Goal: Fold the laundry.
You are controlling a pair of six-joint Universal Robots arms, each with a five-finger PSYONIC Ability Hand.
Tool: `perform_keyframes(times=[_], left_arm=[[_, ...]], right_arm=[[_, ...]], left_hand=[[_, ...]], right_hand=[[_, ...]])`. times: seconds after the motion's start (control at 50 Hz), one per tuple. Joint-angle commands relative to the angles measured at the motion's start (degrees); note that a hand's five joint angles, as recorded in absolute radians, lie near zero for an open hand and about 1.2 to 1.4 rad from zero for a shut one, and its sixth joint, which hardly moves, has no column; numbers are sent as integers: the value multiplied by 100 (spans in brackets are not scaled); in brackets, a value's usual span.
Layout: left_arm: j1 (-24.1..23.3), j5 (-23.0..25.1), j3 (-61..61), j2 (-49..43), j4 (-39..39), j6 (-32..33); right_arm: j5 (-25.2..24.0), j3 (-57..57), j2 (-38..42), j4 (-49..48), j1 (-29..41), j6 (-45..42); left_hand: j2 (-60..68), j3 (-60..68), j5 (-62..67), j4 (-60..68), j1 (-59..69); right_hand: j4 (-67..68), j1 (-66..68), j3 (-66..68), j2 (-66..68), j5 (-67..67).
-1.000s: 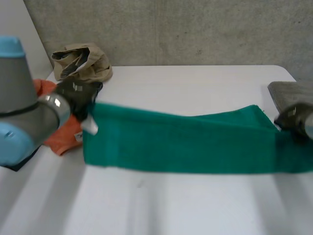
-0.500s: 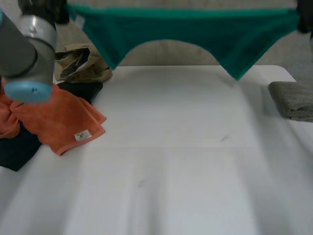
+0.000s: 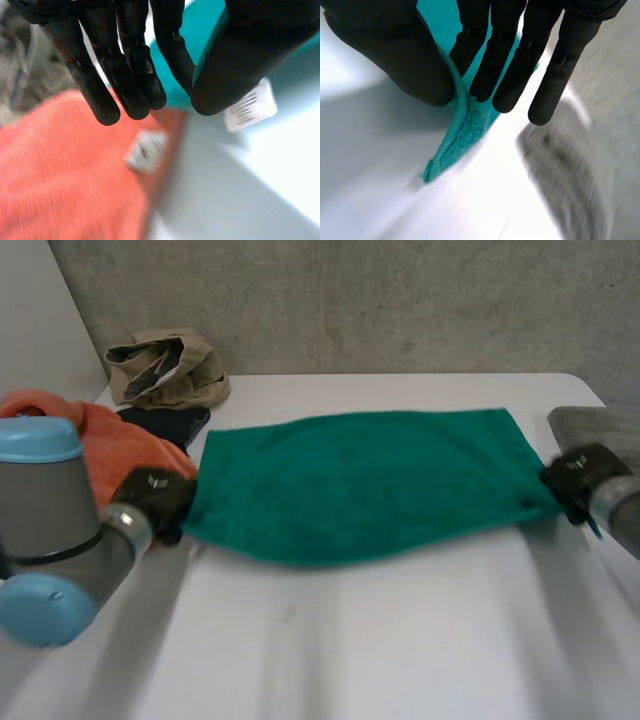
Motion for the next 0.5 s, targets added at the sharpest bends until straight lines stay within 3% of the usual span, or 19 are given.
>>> perform_keyframes(times=[0.02,0.14,0.22,0.32,0.5], left_arm=[[108,114,-1039,1169,-1750,681],[248,439,-1093,1319,-1893,1253],[248,458,-619,1030,-1393,1184],[196,133,442,127,-506,596],[-156,-325,2281,-1343,-521,85]], right_arm=[[205,1110,-1275,1814,-560,-1136],[-102,1436,-1610,1385,-666,-1841],[-129,1094,-1128,647,-464,-1429],[55,243,-154,-389,54,-840],[161,-1209,1360,-1736,283,-628]], left_hand=[[1137,1166,1334,1109,1425],[1137,1166,1334,1109,1425],[1137,1166,1334,1109,1425],[1137,1166,1334,1109,1425],[1137,1166,1334,1109,1425]], right_hand=[[1135,1491,1181,1250,1191],[1135,1491,1181,1250,1191],[1135,1491,1181,1250,1191],[1135,1491,1181,1250,1191],[1135,1491,1181,1250,1191]])
